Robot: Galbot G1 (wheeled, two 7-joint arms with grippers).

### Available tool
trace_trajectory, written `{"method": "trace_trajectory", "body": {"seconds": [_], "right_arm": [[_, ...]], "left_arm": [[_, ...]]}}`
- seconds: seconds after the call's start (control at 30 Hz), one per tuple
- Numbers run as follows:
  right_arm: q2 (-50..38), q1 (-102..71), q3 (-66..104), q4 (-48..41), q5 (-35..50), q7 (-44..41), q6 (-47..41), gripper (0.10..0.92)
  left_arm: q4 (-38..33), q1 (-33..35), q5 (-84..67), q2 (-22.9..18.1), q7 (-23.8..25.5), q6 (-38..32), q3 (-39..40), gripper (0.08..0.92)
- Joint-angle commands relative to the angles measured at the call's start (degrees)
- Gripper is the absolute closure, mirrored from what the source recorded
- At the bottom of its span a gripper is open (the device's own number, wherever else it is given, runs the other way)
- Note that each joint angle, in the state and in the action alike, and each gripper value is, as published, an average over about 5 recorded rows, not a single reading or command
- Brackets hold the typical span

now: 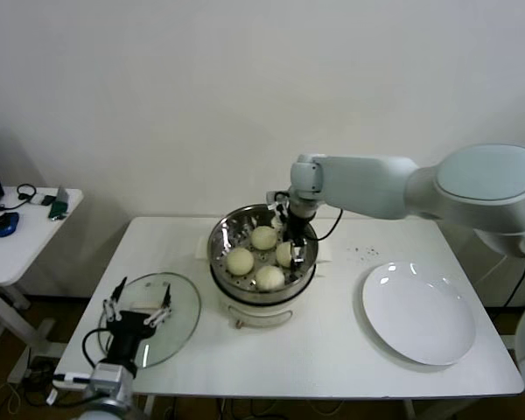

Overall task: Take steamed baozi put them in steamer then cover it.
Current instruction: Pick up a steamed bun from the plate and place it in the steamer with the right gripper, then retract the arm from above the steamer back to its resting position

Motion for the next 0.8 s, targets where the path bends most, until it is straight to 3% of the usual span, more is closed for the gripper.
{"method": "trace_trajectory", "body": {"seconds": [0.03,0.37,0.6,0.8], "right_arm": [[-1.3,2.0,0.9,2.2,-0.2,0.1,-0.6,0.204],[-12.6,9.7,6.1,8.8,3.8,3.8,1.2,0.203],[-29.3,9.4,10.9,21.2,7.0,26.2,6.4,0.202],[-43.5,-3.0,23.2,28.1,7.1,40.4,12.9,0.203]], "left_arm": [[-0.1,-0.1,-0.1,0.0,0.0,0.0,-0.2,0.177],[0.7,-1.2,0.1,0.6,-0.1,0.3,-0.2,0.177],[0.4,-1.3,1.5,0.2,0.2,-0.5,-0.6,0.177],[0.6,-2.2,2.9,0.2,1.2,-0.9,-0.5,0.177]]}}
